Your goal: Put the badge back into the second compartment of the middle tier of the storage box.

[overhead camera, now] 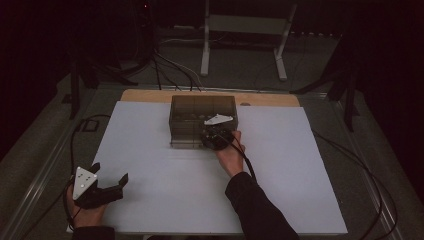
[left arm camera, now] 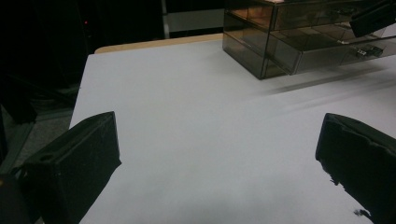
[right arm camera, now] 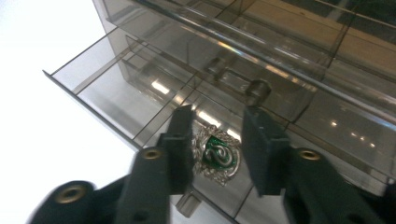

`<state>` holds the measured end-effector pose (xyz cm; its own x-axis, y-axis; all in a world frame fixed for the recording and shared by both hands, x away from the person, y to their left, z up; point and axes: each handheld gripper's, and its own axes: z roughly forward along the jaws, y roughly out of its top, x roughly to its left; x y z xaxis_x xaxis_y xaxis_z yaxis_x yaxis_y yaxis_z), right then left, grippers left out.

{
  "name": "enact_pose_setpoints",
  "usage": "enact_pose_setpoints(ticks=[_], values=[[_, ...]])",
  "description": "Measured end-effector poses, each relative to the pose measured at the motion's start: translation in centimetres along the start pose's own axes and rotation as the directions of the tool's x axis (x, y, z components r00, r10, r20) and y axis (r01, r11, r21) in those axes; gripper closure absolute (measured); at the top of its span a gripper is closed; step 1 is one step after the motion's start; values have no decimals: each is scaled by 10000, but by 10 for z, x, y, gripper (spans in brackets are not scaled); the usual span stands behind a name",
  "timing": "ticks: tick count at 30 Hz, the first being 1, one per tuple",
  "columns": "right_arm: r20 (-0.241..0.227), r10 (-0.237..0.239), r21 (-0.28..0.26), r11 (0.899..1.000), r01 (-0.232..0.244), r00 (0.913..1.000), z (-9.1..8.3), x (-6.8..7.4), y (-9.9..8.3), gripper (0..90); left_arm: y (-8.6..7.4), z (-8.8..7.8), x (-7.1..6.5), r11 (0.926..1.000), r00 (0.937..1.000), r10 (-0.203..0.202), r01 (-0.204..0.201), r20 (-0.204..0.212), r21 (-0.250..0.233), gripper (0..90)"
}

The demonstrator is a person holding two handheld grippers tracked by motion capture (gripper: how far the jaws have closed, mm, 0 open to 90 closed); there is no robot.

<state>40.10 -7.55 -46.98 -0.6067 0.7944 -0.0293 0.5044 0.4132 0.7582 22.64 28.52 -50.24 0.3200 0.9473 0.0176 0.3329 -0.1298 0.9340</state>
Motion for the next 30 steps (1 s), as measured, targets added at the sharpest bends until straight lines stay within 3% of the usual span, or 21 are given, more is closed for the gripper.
enact_pose_setpoints(ticks=[6,10,11,13,15,16,18,20,23,24,26,28,30], values=[[-150,47,-74,10000,-48,9999,-3,2,1,504,0,0,0,10000,10000,-30,30,-13,-12,5],[-120,104,-89,9999,-106,9999,-5,1,1,487,0,-1,0,10000,10000,-27,27,-16,-25,5],[-79,328,-95,9994,-329,9994,-10,-2,2,421,0,0,0,10000,10000,-22,22,-16,-22,5],[-19,424,-97,9991,-424,9991,-13,-3,1,376,0,0,0,10000,10000,-21,21,-19,-15,5],[7,448,-108,9989,-448,9990,-15,-4,1,352,0,0,0,10000,10000,-19,19,-21,-15,5],[56,430,-59,9991,-430,9991,-19,-4,2,273,0,-1,0,10000,10000,-26,26,-34,-34,5],[99,422,-54,9991,-421,9991,-22,-4,2,233,0,-1,0,10000,10000,-24,24,-42,-33,5],[355,364,-79,9993,-362,9987,-28,-3,3,142,0,-1,0,10000,10000,-15,14,-52,-8,5],[385,327,-154,9994,-321,9987,-32,-3,3,132,0,0,0,10000,10000,-21,20,-46,-20,5],[570,258,-103,9996,-253,9980,-39,-5,2,14,0,-1,0,10000,10000,-27,27,-61,-35,5],[613,129,-67,9999,-125,9980,-41,-5,1,1,0,-1,0,10000,10000,-37,37,-60,-46,5],[753,-306,26,9995,305,9967,-48,-7,-2,1,0,-1,0,10000,10000,-56,55,-66,-38,5],[769,-332,23,9994,331,9965,-50,-8,-3,1,0,-1,0,10000,10000,-49,49,-64,-22,5]])
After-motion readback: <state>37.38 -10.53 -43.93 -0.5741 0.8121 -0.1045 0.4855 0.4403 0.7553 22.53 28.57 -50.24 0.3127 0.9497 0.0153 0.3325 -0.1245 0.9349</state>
